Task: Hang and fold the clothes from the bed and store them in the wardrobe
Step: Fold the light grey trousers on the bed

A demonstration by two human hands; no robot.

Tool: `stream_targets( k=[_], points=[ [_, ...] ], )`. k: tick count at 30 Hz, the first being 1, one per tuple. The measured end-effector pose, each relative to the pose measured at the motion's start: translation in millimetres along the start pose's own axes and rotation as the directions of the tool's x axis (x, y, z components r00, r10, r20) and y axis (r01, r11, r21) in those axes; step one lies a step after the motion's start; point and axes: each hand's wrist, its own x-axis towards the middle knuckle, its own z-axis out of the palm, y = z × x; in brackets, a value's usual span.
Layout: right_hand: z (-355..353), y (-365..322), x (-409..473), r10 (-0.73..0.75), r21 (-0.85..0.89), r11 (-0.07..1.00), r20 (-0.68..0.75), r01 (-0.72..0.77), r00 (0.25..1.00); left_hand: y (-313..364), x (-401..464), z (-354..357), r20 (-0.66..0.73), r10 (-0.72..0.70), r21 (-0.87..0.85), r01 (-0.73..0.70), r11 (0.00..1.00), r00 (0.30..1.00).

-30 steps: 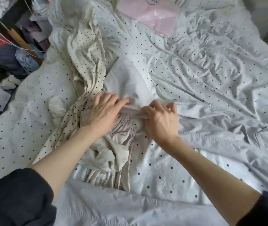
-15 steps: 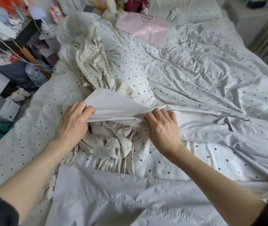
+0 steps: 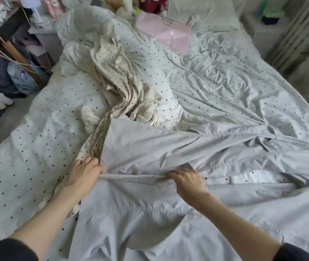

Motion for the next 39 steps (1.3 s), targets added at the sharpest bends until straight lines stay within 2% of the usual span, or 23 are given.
stream_targets(
  k=[2,6,8,10,14,18,20,22,24,25,27,28,30,32,35,39],
  points=[
    [-2,-8,7,0.023,-0.008,1.0,-0.075,-0.024,0.997,-5,6,4,0.001,-0.02,-0.027,0.02,0.999,1.0],
    [-3,-13,10,-0.001,-0.06,0.998,-0.062,-0.003,0.998,-12,24,-6,-0.238,-0.093,-0.245,0.032,0.969,0.967],
    [-6,-15,4,-0.022,-0.041,0.999,-0.099,0.018,0.995,-9,42,-18,-0.352,-0.091,-0.287,-0.016,0.958,0.932],
    [-4,-16,1,-0.054,-0.054,0.998,-0.174,0.046,0.983,-6,70,-30,-0.439,-0.02,-0.268,-0.109,0.957,0.898],
    [-2,-10,1,-0.095,-0.047,0.995,-0.212,0.087,0.973,20,123,-49,-0.408,0.122,-0.18,-0.211,0.961,0.905],
    [-4,-7,7,-0.108,-0.105,0.991,-0.217,0.086,0.97,49,152,-48,-0.325,0.165,-0.201,-0.238,0.95,0.931],
    [-5,-3,6,-0.092,-0.096,0.993,-0.216,0.073,0.972,53,157,-49,-0.399,0.125,-0.248,-0.239,0.939,0.908],
    [-3,-4,5,-0.121,-0.082,0.991,-0.262,0.103,0.958,44,156,-55,-0.55,-0.019,-0.342,-0.204,0.917,0.835],
    [-3,-9,7,-0.163,-0.048,0.987,-0.315,0.155,0.935,33,161,-62,-0.619,-0.136,-0.384,-0.147,0.912,0.773],
    [-3,-15,9,-0.179,-0.028,0.983,-0.325,0.179,0.929,28,165,-64,-0.595,-0.19,-0.414,-0.095,0.905,0.781],
    [-2,-28,13,-0.198,-0.029,0.98,-0.3,0.199,0.933,24,170,-66,-0.448,-0.297,-0.473,0.059,0.879,0.843],
    [-1,-31,15,-0.206,-0.057,0.979,-0.273,0.198,0.94,24,171,-64,-0.369,-0.311,-0.451,0.124,0.884,0.876],
    [2,-29,16,-0.208,-0.058,0.978,-0.24,0.2,0.948,26,169,-56,-0.318,-0.291,-0.381,0.16,0.911,0.902],
    [4,-16,13,-0.199,0.043,0.976,-0.233,0.215,0.952,34,160,-52,-0.404,-0.274,-0.402,0.1,0.91,0.873],
    [2,11,4,-0.113,0.142,0.977,-0.275,0.156,0.955,57,140,-54,-0.549,-0.175,-0.421,-0.09,0.903,0.817],
    [-1,70,-23,-0.023,0.036,0.999,-0.346,0.037,0.938,119,105,-52,-0.588,0.023,-0.373,-0.297,0.879,0.808]
  ],
)
